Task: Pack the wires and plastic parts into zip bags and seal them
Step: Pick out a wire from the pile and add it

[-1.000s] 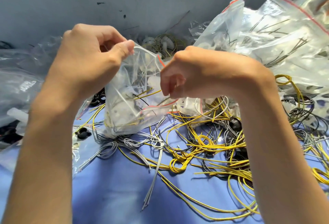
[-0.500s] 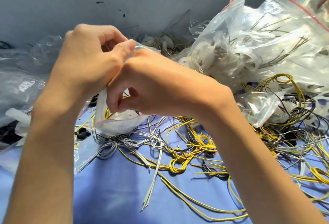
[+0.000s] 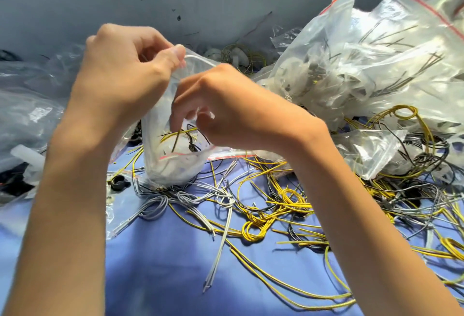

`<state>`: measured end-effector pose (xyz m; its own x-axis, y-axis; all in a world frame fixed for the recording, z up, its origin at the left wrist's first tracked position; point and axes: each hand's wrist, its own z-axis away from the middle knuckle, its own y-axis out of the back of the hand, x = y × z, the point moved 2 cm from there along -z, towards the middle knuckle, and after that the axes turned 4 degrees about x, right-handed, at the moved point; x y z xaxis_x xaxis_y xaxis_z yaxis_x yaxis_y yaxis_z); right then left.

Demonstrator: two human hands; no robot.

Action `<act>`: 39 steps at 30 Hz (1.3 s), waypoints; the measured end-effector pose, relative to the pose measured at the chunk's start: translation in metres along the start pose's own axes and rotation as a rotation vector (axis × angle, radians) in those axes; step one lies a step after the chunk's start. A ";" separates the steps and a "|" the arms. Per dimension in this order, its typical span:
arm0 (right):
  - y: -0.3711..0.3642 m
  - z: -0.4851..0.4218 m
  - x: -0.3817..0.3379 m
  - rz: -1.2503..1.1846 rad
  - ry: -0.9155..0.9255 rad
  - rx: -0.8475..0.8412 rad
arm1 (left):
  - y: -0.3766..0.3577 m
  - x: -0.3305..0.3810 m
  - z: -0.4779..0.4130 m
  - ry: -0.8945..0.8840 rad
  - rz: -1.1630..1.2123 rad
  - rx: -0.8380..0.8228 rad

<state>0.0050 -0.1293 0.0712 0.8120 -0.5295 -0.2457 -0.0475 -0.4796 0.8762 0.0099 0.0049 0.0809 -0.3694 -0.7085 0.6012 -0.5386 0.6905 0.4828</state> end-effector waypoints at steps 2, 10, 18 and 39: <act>0.004 0.002 0.001 0.011 0.008 0.010 | 0.005 -0.009 -0.004 0.034 0.004 0.038; 0.009 -0.001 -0.001 -0.054 -0.153 0.417 | 0.018 -0.032 -0.012 0.162 0.063 0.111; -0.034 0.014 0.009 0.101 -0.227 -0.695 | 0.026 -0.041 -0.011 0.168 0.013 0.139; -0.053 0.005 0.008 -0.040 -0.102 -0.541 | 0.001 -0.021 -0.004 0.112 0.027 0.008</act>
<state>0.0111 -0.1113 0.0206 0.7456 -0.5960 -0.2981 0.3092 -0.0870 0.9470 0.0207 0.0212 0.0713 -0.2973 -0.6687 0.6815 -0.5359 0.7076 0.4605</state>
